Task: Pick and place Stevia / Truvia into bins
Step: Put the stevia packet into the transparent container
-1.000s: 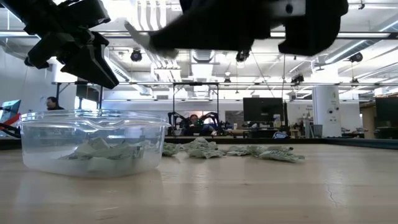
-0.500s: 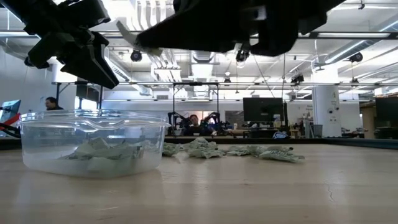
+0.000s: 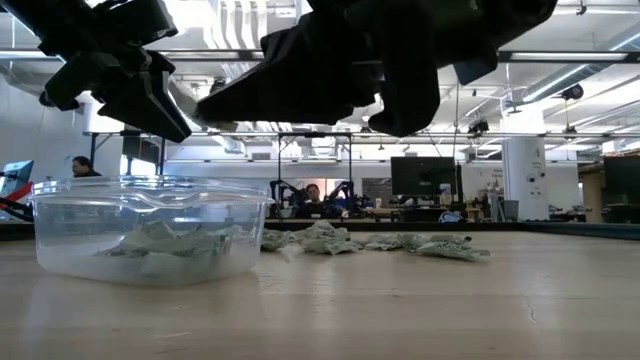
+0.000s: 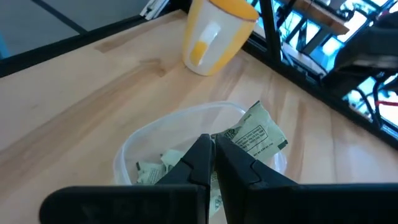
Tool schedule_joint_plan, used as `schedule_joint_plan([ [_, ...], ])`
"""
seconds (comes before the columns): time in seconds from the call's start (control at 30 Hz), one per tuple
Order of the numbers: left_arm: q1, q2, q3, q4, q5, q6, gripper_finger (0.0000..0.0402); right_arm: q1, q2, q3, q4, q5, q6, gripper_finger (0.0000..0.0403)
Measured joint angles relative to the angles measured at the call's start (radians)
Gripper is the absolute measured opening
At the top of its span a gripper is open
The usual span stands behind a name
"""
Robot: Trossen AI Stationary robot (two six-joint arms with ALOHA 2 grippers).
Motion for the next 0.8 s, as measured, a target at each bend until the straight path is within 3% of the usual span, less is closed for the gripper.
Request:
schedule_joint_plan([
  [0.27,0.0,0.0,0.0,0.0,0.0,0.0,0.0101,-0.018,0.0,0.0,-0.018,-0.015,0.054,0.0021],
  [0.43,0.0,0.0,0.0,0.0,0.0,0.0,0.0101,-0.03,0.0,-0.002,-0.021,-0.094,0.086,0.0066],
  [0.63,0.0,0.0,0.0,0.003,0.0,0.0,0.0101,-0.034,-0.003,-0.002,-0.024,-0.093,0.095,0.0123],
  [0.8,0.003,0.0,-0.009,0.055,-0.101,0.025,0.01,-0.033,-0.053,-0.002,-0.171,0.046,0.1,0.0138],
])
